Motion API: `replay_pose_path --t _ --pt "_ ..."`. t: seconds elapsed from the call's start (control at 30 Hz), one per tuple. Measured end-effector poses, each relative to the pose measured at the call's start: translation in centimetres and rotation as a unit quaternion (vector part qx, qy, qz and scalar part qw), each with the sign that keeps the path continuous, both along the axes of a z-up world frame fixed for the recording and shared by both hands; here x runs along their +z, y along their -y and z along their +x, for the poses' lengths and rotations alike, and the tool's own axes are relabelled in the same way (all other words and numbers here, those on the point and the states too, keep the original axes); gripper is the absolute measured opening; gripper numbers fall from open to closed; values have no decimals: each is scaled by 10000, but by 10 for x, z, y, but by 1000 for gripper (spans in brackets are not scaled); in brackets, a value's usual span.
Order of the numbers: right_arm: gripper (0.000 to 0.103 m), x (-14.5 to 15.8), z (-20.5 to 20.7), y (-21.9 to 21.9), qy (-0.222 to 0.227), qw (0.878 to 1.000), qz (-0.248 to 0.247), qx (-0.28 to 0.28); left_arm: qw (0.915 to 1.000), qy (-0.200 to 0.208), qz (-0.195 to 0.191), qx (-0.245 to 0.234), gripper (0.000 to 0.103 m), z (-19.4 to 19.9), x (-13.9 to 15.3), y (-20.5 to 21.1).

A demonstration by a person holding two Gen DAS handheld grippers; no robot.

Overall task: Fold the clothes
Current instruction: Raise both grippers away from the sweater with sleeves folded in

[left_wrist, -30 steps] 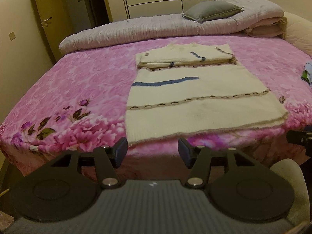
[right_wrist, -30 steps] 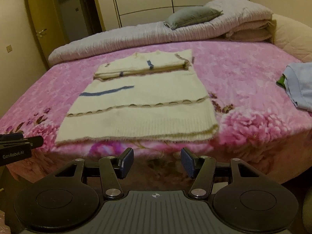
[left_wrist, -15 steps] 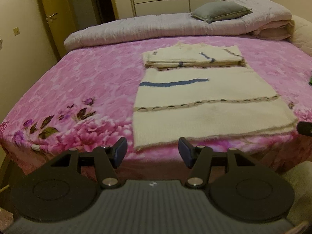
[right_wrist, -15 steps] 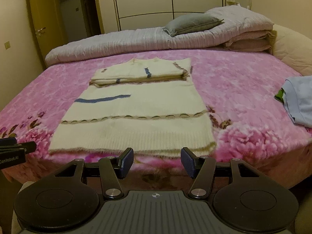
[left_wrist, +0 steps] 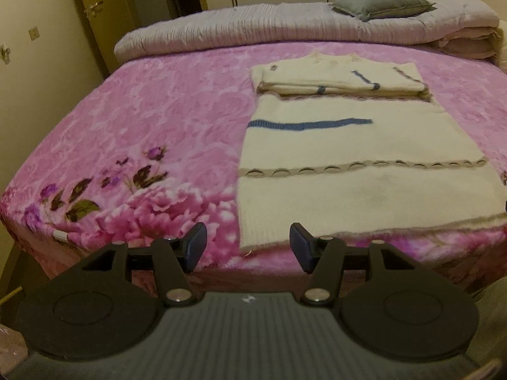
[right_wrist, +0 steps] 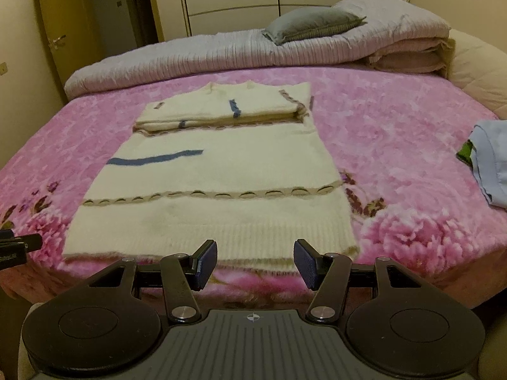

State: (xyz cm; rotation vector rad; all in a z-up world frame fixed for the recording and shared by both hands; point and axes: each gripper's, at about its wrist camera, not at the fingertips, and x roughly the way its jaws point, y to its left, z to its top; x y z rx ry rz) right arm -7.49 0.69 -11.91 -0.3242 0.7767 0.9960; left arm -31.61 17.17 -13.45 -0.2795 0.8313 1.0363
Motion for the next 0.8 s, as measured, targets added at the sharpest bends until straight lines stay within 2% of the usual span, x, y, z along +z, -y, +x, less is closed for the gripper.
replay_pose_path --t 0.27,0.43,0.53,0.67,0.8 --pt "57 -15 22 -25 -131 9996 -252 55 9997 -53 -218 72 54 15 -13 -30" --pt "57 -16 49 -31 -205 9994 -295 30 9993 -5 -385 -31 54 33 -21 -52" --pt "57 -18 75 -17 -531 9984 -19 -165 9986 65 -488 -177 54 38 -24 -63" --pt "57 -33 109 4 -1102 9925 174 -493 9969 329 -683 -213 54 25 -27 -80" --pt "57 -47 127 15 -1260 9903 182 -558 9962 191 -850 -47 54 11 -38 -94"
